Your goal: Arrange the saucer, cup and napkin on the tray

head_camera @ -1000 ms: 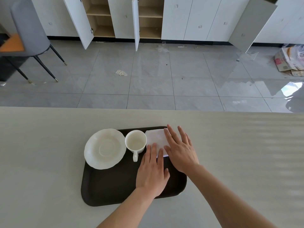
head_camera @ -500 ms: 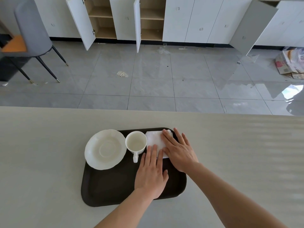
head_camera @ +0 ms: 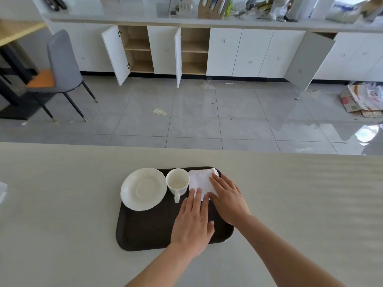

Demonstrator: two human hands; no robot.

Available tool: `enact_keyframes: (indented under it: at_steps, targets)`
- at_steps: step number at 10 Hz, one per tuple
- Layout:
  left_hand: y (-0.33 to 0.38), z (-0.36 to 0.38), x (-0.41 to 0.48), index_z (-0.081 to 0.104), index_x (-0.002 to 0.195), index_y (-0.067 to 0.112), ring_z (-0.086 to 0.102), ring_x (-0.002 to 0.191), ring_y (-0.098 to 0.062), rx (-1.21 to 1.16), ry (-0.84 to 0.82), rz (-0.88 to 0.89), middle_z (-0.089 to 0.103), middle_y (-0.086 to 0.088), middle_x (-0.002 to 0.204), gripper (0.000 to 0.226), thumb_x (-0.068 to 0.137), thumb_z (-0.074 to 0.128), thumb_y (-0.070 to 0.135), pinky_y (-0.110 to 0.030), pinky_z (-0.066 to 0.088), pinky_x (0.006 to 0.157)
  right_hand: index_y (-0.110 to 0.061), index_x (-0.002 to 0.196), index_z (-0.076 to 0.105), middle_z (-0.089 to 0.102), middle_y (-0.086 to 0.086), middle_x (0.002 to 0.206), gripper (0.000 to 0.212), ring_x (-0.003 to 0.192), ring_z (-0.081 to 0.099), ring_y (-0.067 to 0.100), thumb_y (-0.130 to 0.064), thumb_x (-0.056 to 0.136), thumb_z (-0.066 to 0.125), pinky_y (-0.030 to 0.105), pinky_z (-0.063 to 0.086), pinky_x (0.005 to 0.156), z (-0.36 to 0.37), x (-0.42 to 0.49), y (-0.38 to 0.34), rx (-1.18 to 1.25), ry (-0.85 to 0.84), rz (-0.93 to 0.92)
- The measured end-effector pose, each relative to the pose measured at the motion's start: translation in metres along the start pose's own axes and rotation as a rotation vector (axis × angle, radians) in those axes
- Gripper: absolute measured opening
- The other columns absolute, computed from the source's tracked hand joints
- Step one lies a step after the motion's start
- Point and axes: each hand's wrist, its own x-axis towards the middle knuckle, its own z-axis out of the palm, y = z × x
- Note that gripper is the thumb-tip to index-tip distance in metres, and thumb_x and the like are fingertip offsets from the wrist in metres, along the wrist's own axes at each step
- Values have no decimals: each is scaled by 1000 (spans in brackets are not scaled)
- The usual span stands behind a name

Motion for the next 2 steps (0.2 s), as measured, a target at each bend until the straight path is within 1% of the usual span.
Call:
enact_keyframes:
  at_steps: [1, 2]
  targets:
    - [-1, -19, -14, 24, 152, 10, 14, 150, -34, 4, 71, 18, 21, -18, 161, 70, 93, 41, 45, -48, 28, 118, -25, 153, 29, 24, -10, 163, 57, 151, 9, 14, -49, 102, 35, 32, 12, 119, -16, -8, -13, 31, 38, 17]
    - [-10, -36, -24, 23, 152, 9, 14, 150, -35, 56, 94, -71, 21, -18, 161, 72, 93, 38, 47, -51, 26, 118, -26, 151, 34, 26, -10, 162, 54, 150, 12, 13, -48, 101, 38, 33, 17, 118, -32, -16, -26, 40, 70, -16]
